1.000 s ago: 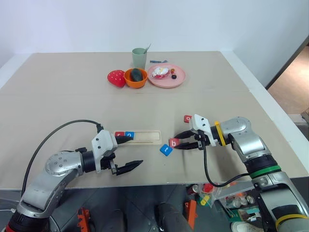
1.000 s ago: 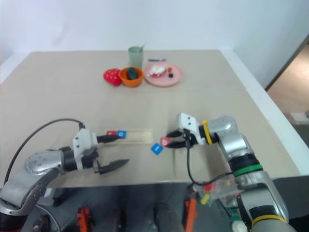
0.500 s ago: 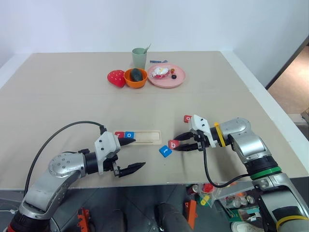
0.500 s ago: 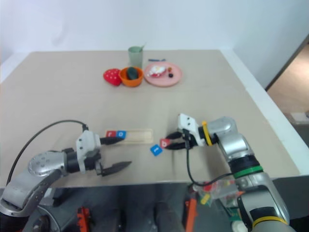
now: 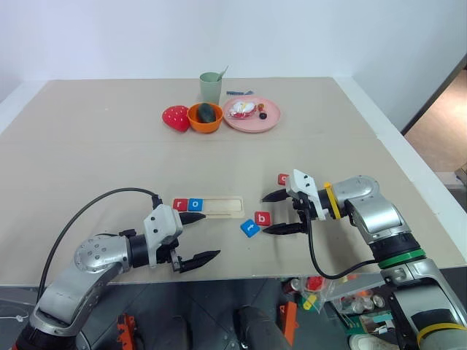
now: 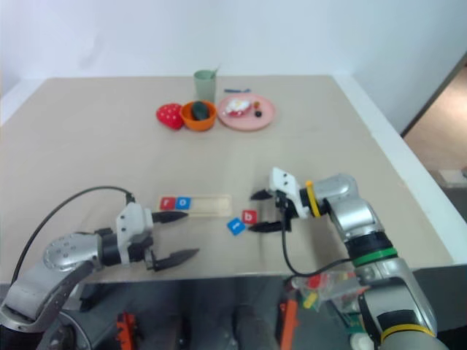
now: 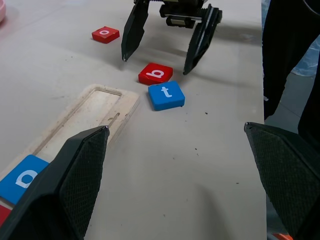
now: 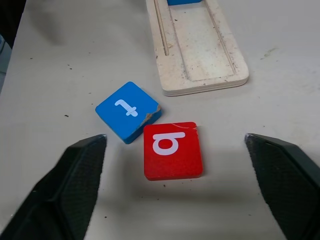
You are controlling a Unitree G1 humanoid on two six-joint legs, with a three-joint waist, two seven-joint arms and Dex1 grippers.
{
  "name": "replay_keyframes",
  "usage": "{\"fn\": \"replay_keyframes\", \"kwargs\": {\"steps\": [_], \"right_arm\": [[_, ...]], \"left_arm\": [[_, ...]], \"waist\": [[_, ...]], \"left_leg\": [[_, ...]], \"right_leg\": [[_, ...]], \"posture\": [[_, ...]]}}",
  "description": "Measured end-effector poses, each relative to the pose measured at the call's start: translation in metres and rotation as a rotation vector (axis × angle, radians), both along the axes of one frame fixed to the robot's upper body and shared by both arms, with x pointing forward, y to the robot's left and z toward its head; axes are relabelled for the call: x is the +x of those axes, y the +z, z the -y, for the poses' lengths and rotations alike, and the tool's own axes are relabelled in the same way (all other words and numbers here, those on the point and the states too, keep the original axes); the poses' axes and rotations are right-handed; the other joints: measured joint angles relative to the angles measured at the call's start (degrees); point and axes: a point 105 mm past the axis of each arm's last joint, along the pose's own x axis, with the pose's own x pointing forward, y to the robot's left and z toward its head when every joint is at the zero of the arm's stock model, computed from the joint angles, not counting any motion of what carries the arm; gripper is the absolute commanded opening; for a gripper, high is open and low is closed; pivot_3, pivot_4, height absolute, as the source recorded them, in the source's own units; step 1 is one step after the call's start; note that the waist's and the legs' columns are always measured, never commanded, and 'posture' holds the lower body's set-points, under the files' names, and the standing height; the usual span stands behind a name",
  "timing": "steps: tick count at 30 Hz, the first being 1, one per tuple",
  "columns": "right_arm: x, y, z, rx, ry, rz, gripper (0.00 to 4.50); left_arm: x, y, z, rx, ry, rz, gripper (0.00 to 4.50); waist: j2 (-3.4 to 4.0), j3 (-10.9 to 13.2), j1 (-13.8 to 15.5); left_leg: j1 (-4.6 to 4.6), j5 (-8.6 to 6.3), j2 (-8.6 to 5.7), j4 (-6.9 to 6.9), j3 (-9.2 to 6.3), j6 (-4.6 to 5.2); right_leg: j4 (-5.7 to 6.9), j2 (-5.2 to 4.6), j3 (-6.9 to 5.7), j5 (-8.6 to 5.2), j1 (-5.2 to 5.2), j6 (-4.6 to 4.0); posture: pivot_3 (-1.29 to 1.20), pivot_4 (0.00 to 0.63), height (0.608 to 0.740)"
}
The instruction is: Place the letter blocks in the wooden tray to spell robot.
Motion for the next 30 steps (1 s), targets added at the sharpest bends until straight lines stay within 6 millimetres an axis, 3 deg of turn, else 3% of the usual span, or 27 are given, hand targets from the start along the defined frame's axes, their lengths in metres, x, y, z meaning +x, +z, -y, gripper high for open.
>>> {"fn": "replay_keyframes", "kwargs": {"steps": [14, 17, 24, 30], "right_arm": [[0.005, -0.010, 0.007, -0.002, -0.028, 0.010, 4.47], [0.004, -0.013, 0.006, 0.002, -0.026, 0.008, 3.68], [0.004, -0.015, -0.001, 0.022, -0.026, 0.014, 1.21], [0.004, -0.015, -0.001, 0.024, -0.025, 0.021, 1.18]], "left_arm": [[0.000, -0.004, 0.000, 0.015, -0.002, -0.007, 4.50], [0.000, -0.005, 0.000, 0.017, 0.001, -0.008, 4.50], [0.001, -0.006, -0.001, 0.020, 0.015, -0.008, 4.50], [0.002, -0.004, 0.000, 0.017, 0.013, -0.005, 4.50]], "waist": [[0.00, 0.00, 0.00], [0.00, 0.00, -0.01], [0.00, 0.00, -0.01], [0.00, 0.00, -0.01]], "left_leg": [[0.00, 0.00, 0.00, 0.00, 0.00, 0.00], [0.00, 0.00, 0.00, 0.00, 0.02, 0.00], [0.00, 0.00, 0.00, 0.00, 0.00, 0.00], [0.01, 0.00, 0.00, 0.00, 0.00, 0.00]], "right_leg": [[0.00, 0.00, 0.00, 0.00, 0.00, 0.00], [0.00, 0.00, 0.03, 0.00, 0.01, 0.00], [0.01, 0.00, 0.02, 0.00, 0.01, 0.00], [0.01, 0.00, 0.01, 0.00, 0.01, 0.00]], "posture": [[0.00, 0.150, 0.740], [0.00, 0.150, 0.740], [0.00, 0.150, 0.740], [0.00, 0.150, 0.740]]}}
